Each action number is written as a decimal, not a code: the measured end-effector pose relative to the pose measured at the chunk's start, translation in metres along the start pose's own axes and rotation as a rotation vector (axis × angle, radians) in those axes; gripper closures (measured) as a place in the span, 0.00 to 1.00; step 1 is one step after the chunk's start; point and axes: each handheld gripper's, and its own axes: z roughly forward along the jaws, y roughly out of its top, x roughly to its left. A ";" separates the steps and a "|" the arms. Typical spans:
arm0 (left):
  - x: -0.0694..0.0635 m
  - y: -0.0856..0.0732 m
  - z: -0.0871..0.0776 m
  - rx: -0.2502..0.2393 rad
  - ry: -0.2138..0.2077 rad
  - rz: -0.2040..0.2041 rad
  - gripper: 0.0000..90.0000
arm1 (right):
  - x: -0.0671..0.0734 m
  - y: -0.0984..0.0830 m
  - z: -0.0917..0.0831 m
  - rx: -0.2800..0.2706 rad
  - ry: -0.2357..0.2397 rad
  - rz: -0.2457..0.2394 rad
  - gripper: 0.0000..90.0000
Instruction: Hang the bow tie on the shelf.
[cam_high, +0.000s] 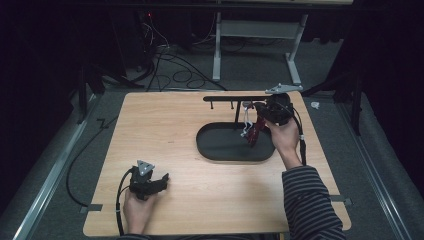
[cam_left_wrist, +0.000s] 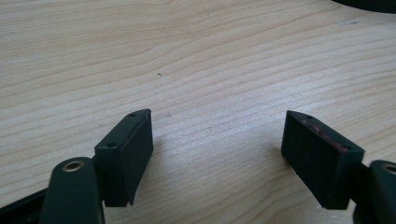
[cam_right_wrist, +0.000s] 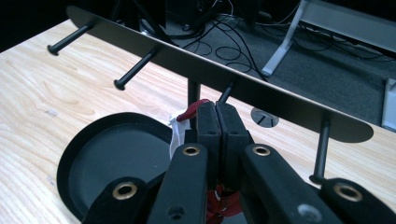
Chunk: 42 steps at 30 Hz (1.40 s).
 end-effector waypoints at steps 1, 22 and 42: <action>0.000 0.000 0.000 0.000 0.000 0.000 0.28 | 0.000 0.001 0.001 0.002 -0.003 0.003 1.00; 0.000 0.000 0.000 -0.001 0.002 0.003 0.28 | -0.007 0.008 0.024 0.054 -0.047 0.015 0.95; 0.000 0.000 0.000 -0.001 0.001 0.002 0.28 | -0.010 0.001 0.001 0.020 -0.026 0.019 0.89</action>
